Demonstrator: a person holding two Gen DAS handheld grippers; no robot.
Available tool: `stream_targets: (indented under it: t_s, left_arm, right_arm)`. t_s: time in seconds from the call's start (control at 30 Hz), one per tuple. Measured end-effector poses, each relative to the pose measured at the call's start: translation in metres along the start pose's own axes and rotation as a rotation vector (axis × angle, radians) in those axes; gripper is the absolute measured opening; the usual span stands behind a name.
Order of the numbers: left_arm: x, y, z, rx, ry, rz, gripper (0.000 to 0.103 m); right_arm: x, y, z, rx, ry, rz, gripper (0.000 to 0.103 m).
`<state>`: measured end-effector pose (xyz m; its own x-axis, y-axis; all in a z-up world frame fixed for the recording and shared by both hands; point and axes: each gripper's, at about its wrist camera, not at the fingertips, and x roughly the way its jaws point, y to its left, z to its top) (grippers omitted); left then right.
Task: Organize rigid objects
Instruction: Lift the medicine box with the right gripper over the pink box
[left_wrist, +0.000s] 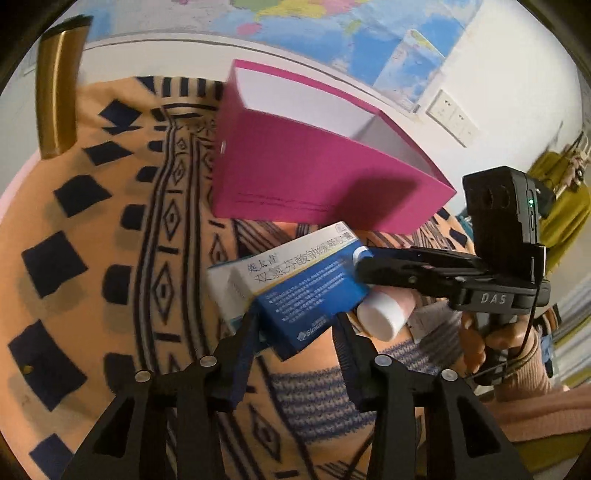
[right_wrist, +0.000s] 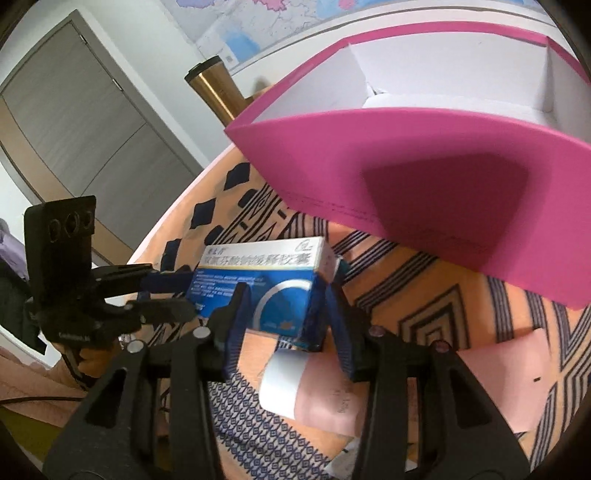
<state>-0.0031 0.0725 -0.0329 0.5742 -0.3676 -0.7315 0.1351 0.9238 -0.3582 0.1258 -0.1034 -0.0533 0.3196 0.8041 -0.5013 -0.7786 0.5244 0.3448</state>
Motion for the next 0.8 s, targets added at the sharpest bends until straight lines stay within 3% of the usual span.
stream_targets:
  t_s: [0.2,0.43,0.8]
  left_arm:
    - [-0.006,-0.012,0.013,0.042,-0.020,-0.019,0.041]
    - [-0.029,-0.033,0.044,0.132,-0.115,-0.021,0.041]
    - [-0.040,-0.043,0.096,0.204,-0.203,0.021,0.041]
  right_arm:
    - [-0.016,0.002,0.001,0.000,-0.036,-0.035,0.043]
    - [-0.056,0.017,0.015,-0.045,-0.133,-0.069,0.043]
    - [-0.081,0.022,0.049,-0.087,-0.222,-0.093,0.043]
